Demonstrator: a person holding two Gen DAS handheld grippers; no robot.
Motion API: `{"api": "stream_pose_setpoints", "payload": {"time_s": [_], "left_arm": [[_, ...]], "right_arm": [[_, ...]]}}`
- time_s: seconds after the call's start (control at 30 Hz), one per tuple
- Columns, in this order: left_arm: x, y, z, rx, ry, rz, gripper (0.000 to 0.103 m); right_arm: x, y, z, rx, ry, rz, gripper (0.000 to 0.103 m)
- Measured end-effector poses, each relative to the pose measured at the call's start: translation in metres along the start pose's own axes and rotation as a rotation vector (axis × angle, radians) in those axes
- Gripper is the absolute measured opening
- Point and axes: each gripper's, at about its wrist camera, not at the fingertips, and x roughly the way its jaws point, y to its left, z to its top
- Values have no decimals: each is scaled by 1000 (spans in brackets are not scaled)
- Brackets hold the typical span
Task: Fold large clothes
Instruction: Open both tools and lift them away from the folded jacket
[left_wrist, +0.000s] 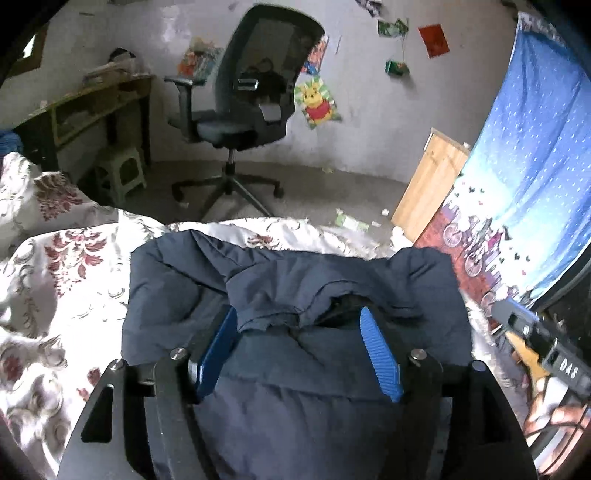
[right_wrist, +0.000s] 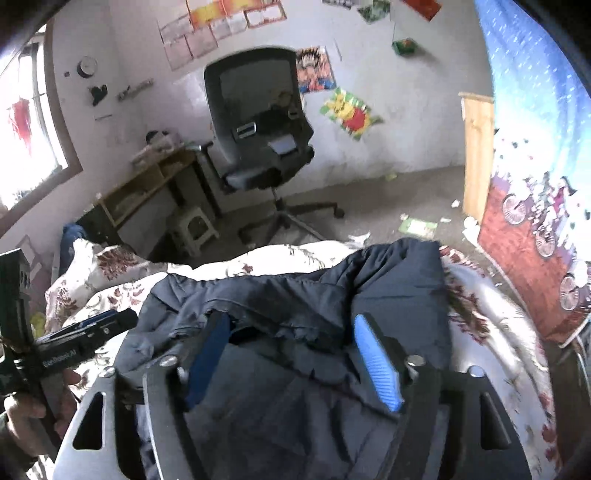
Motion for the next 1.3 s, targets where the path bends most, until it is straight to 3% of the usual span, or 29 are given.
{"api": "stream_pose_setpoints", "payload": {"time_s": [0.03, 0.1, 0.17, 0.47, 0.73, 1.0, 1.3], "left_arm": [[-8, -3, 0, 0, -5, -2, 65], [-25, -9, -4, 1, -15, -3, 90], [-47, -15, -9, -4, -47, 2, 98], [-125, -35, -46, -20, -139, 44, 101], [-173, -48, -96, 17, -208, 119, 101], [-206, -49, -132, 16, -239, 159, 101], [-245, -49, -171, 39, -234, 194, 101]], "right_arm": [[-9, 3, -1, -5, -6, -6, 81], [-30, 8, -6, -17, -18, -13, 83], [-50, 12, -12, -15, -38, -9, 94], [-114, 32, -41, -98, -85, 19, 103], [-158, 38, -74, -141, -118, 80, 103], [-195, 45, -100, -158, -134, 83, 103], [-223, 58, -135, -207, -55, 56, 103]]}}
